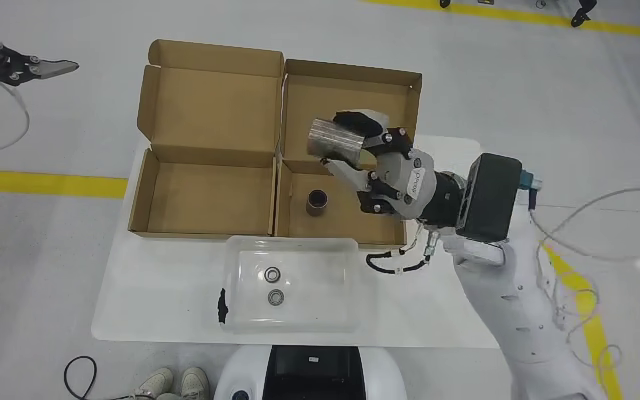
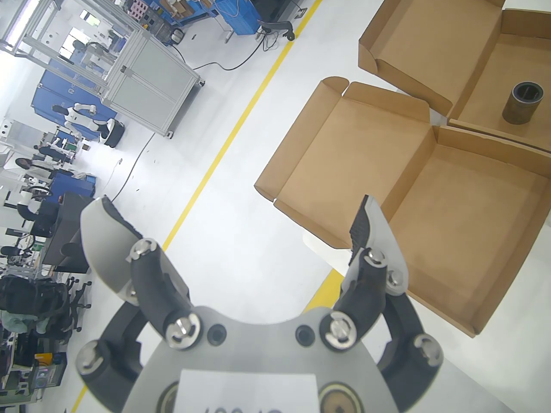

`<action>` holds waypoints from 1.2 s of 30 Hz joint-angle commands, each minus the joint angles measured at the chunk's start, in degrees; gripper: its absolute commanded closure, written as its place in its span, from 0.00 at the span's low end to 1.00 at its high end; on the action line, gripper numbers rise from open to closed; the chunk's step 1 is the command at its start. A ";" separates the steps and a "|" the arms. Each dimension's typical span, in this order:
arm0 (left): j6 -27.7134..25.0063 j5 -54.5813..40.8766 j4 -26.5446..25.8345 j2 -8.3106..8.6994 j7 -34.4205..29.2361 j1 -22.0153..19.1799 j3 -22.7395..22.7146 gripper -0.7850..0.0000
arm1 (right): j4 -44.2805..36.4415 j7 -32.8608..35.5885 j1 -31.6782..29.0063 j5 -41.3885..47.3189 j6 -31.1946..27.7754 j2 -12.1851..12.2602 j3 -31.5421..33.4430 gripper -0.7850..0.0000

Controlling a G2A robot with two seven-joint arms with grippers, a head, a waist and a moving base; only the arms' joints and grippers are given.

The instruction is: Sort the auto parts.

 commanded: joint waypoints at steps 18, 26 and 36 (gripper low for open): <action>0.00 0.00 0.00 0.00 0.00 0.00 0.00 0.00 | 3.70 3.91 -4.37 -5.81 -3.35 0.56 -1.83 1.00; 0.00 0.00 0.00 0.00 0.00 0.00 0.00 0.00 | 8.72 8.53 -7.81 -10.78 -0.46 0.82 -3.70 1.00; 0.00 0.00 0.00 0.00 0.00 0.00 0.00 0.00 | 13.87 25.08 -9.11 -9.28 4.78 1.07 -5.04 1.00</action>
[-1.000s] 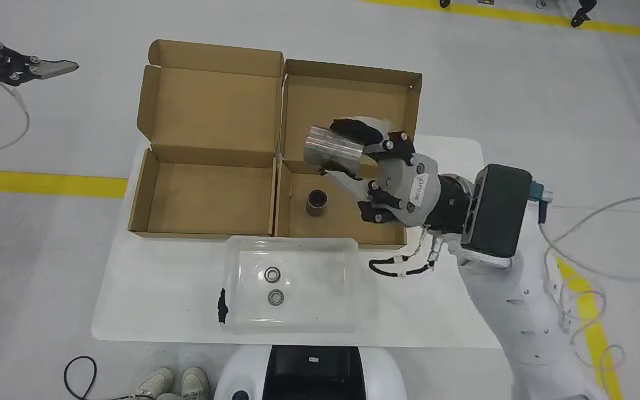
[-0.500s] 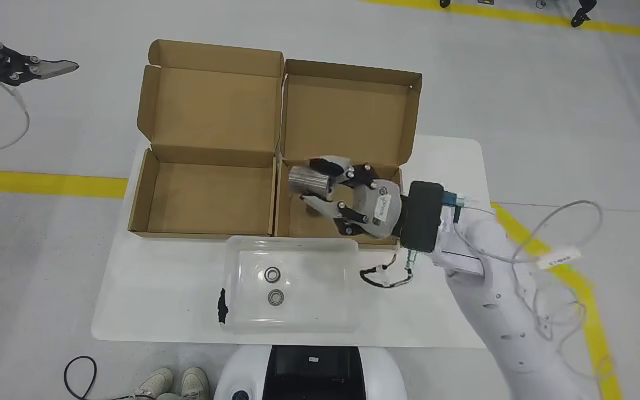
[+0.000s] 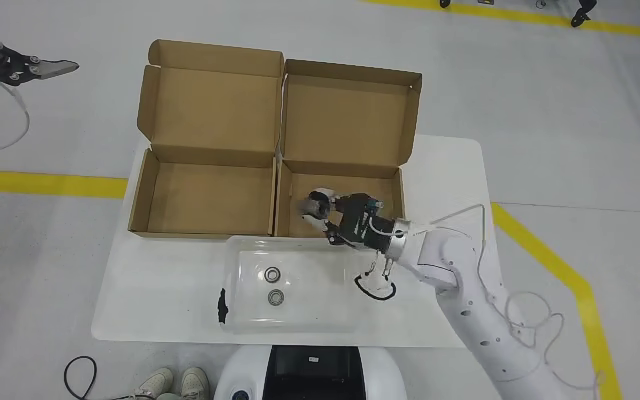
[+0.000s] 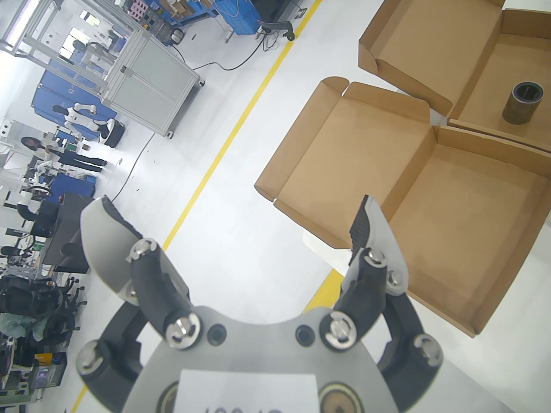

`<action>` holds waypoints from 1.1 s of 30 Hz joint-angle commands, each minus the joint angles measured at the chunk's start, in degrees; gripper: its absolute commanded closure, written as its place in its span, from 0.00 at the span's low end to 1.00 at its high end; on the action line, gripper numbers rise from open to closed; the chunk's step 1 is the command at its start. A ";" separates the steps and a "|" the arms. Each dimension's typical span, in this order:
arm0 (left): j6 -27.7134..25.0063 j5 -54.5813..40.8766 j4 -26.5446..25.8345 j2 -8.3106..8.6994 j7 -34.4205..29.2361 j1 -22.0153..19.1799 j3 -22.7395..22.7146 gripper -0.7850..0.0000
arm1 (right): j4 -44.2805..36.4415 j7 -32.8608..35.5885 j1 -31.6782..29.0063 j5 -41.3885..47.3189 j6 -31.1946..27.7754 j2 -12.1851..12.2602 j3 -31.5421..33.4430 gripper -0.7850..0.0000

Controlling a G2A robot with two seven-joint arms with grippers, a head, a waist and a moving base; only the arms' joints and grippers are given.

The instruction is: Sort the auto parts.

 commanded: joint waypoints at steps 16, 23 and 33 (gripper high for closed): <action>0.00 0.00 0.00 0.00 0.00 0.00 0.00 0.00 | 9.54 17.94 4.70 -1.51 18.09 -1.14 -2.38 1.00; 0.00 0.00 0.00 0.00 0.00 0.00 0.00 0.00 | 15.70 24.65 9.51 -1.60 22.95 -2.73 -6.71 1.00; 0.00 0.00 0.00 0.00 0.00 0.00 0.00 0.00 | 24.27 26.88 14.74 -0.08 24.71 -4.98 -11.37 0.77</action>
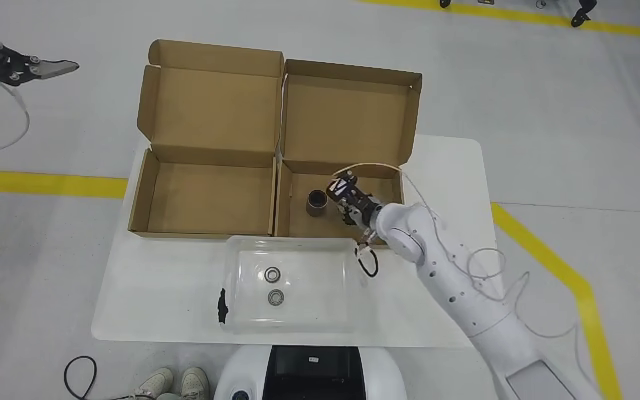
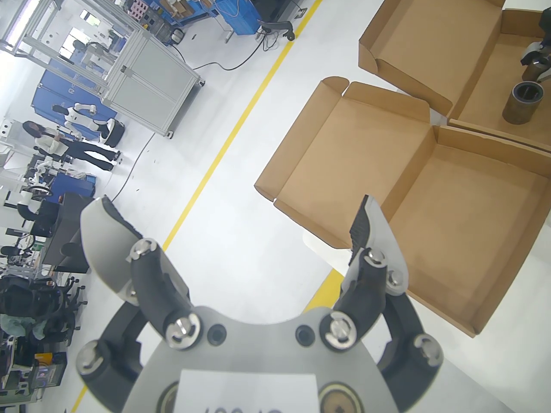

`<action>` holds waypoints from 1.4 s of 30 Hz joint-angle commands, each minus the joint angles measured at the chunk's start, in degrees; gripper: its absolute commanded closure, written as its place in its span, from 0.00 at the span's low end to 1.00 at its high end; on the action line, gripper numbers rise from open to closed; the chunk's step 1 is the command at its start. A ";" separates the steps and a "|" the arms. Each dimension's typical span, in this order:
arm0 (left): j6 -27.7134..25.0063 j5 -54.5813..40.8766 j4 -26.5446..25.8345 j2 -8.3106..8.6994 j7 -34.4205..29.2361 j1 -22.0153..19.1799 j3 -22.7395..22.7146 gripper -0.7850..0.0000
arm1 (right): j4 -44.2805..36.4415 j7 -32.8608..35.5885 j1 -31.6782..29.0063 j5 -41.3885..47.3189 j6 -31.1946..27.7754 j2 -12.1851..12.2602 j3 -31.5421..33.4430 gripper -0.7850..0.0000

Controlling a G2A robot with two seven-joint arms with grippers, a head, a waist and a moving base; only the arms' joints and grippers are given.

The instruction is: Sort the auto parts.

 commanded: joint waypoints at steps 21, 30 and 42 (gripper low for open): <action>0.00 0.00 0.00 0.00 0.00 0.00 0.00 0.00 | -10.64 1.58 -2.24 -1.52 -1.55 0.42 2.81 0.62; 0.00 0.00 0.00 0.00 0.00 0.00 0.00 0.00 | -23.65 0.20 -8.97 0.47 -7.53 1.22 2.03 0.58; 0.00 0.00 0.00 0.00 0.00 0.00 0.00 0.00 | -26.14 -5.68 -13.74 1.11 -14.42 1.16 -3.81 0.55</action>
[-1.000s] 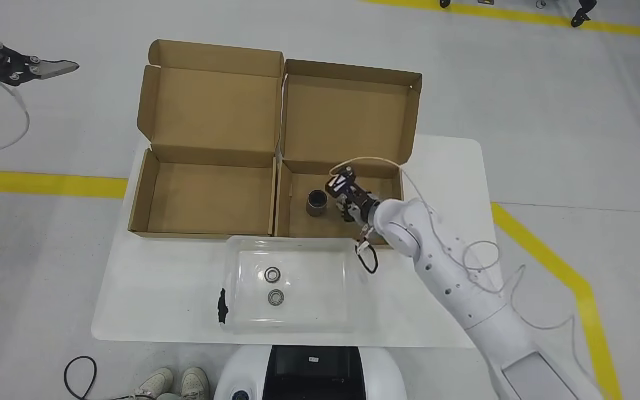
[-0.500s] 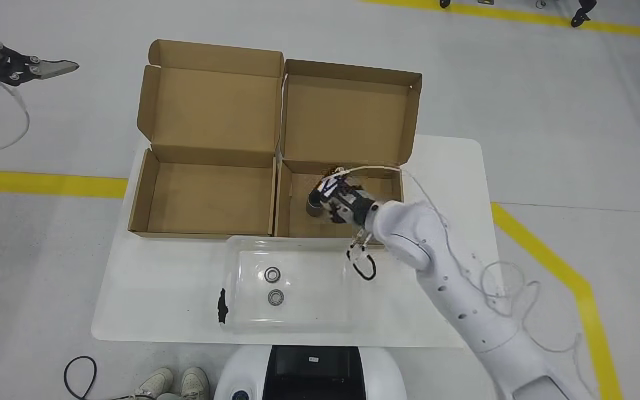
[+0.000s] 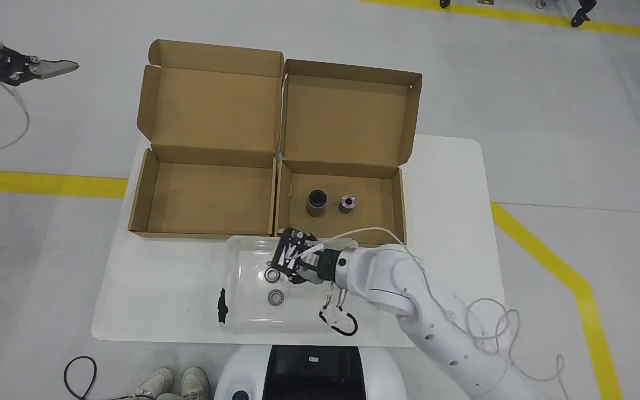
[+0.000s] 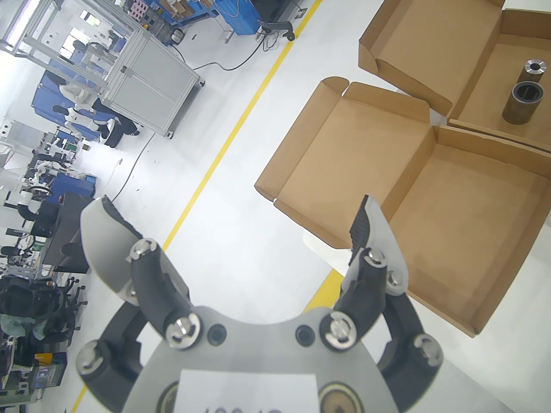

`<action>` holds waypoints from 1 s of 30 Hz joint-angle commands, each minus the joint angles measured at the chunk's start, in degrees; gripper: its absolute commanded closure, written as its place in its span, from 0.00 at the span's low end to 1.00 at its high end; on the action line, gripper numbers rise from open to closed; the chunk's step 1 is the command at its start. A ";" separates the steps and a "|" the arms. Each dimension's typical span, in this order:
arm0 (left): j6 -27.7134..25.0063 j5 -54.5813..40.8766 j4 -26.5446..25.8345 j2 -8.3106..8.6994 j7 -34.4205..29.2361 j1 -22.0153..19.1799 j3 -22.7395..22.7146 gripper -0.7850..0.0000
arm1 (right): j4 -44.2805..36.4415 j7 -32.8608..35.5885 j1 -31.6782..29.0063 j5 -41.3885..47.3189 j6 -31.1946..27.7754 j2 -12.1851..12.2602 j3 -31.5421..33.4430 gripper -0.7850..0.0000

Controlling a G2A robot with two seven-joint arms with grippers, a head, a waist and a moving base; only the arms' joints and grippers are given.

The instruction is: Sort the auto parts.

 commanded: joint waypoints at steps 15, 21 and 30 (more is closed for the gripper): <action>0.00 0.00 0.00 0.00 0.00 0.00 0.00 0.00 | 6.34 -8.29 1.75 -0.87 -3.56 -0.25 -0.73 0.49; 0.00 0.00 0.00 0.00 0.00 0.00 0.00 0.00 | 6.34 -8.29 1.75 -0.87 -3.56 -0.25 -0.73 0.49; 0.00 0.00 0.00 0.00 0.00 0.00 0.00 0.00 | 6.34 -8.29 1.75 -0.87 -3.56 -0.25 -0.73 0.49</action>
